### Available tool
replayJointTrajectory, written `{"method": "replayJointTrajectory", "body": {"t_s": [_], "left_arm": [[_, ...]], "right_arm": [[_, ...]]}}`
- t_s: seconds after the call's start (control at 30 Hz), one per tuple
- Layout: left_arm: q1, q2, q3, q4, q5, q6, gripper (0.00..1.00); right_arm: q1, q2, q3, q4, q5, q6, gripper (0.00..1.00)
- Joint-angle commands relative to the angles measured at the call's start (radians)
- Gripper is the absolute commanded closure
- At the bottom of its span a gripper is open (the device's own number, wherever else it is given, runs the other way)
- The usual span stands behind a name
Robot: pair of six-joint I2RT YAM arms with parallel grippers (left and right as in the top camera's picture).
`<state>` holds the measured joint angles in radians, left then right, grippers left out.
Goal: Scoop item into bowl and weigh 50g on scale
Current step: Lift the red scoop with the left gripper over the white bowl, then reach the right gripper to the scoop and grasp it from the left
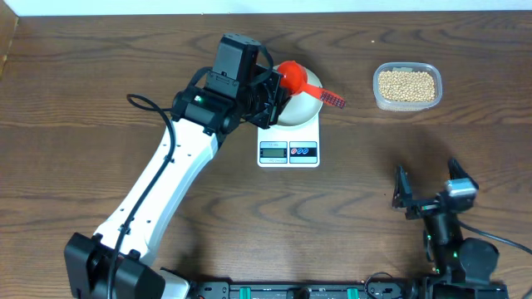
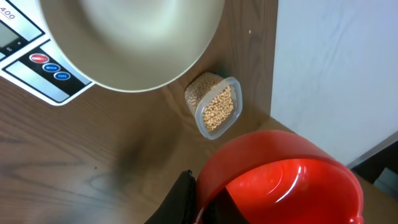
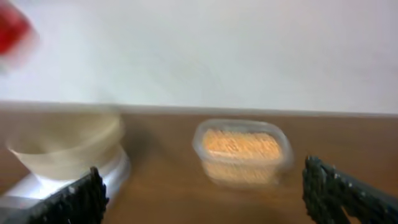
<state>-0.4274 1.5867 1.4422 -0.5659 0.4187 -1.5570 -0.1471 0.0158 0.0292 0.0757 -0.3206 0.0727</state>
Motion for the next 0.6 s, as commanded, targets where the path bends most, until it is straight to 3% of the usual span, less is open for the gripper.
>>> {"method": "replayJointTrajectory", "body": {"t_s": [0.0, 0.13, 0.23, 0.57], "left_arm": [[-0.006, 0.002, 0.002, -0.002, -0.024, 0.037, 0.93], [-0.006, 0.002, 0.002, -0.002, -0.050, 0.037, 0.93], [-0.006, 0.002, 0.002, -0.001, -0.065, 0.037, 0.92], [-0.006, 0.002, 0.002, 0.002, -0.097, 0.038, 0.93]], "right_arm": [[0.004, -0.003, 0.001, 0.117, -0.118, 0.325, 0.01], [0.004, 0.031, 0.005, 0.313, -0.195, 0.426, 0.01], [0.004, 0.116, 0.036, 0.368, -0.232, 0.466, 0.01], [0.004, 0.711, 0.454, 0.388, -0.566, 0.427, 0.01]]}}
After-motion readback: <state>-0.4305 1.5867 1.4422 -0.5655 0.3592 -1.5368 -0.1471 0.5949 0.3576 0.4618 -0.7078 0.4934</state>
